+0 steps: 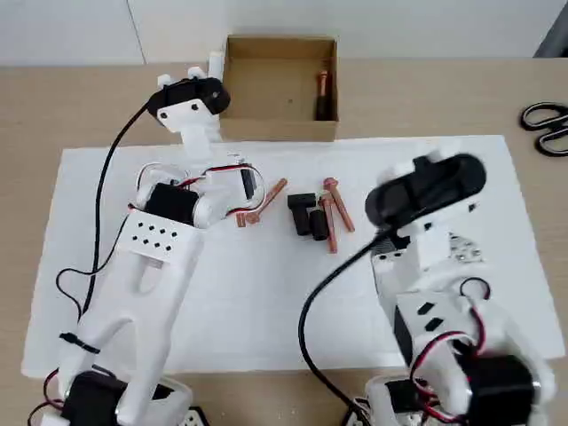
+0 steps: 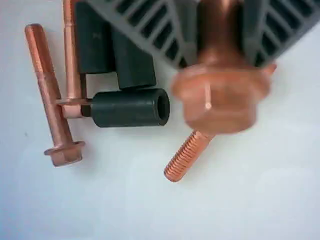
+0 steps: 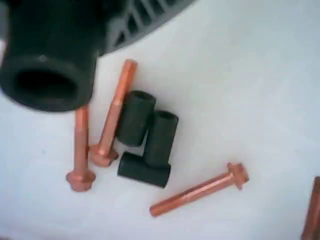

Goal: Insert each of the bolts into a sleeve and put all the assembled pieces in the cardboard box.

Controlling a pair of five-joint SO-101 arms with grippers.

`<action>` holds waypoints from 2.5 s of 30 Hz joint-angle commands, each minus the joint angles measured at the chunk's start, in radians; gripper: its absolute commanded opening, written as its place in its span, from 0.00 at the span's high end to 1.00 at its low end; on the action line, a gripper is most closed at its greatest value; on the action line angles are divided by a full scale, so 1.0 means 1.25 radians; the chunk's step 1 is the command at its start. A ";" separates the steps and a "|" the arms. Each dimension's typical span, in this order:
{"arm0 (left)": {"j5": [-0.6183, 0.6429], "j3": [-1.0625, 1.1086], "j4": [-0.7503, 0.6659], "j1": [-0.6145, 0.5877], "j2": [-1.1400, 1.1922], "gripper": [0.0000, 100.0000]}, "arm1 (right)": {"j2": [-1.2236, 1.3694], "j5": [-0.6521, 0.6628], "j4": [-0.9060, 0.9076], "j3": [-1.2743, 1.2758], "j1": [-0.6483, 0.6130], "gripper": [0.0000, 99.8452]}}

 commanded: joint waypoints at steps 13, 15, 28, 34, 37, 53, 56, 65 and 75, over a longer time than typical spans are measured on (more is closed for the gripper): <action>-0.005 -0.024 -0.022 -0.010 -0.043 0.99 | -0.241 -0.031 -0.591 0.622 0.003 1.00; -0.005 -0.024 -0.022 -0.010 -0.045 0.99 | -0.266 -0.107 -0.651 0.685 0.003 1.00; -0.005 -0.029 -0.039 -0.004 -0.047 0.99 | -0.499 -0.293 -0.818 0.972 -0.102 1.00; -0.010 -0.025 -0.087 0.012 -0.104 0.99 | -0.509 -0.291 -0.868 0.973 -0.149 1.00; -0.022 -0.024 -0.090 0.044 -0.167 0.99 | -0.508 -0.292 -0.867 0.973 -0.165 1.00; -0.156 0.328 -0.469 0.190 -0.462 0.99 | -0.508 -0.290 -0.812 0.973 -0.279 1.00; -0.155 0.386 -0.514 0.188 -0.491 0.99 | -0.508 -0.290 -0.812 0.973 -0.279 1.00; -0.152 0.422 -0.538 0.193 -0.504 0.99 | -0.508 -0.290 -0.811 0.973 -0.326 1.00; -0.155 0.422 -0.535 0.236 -0.503 0.99 | -0.506 -0.290 -0.811 0.973 -0.327 1.00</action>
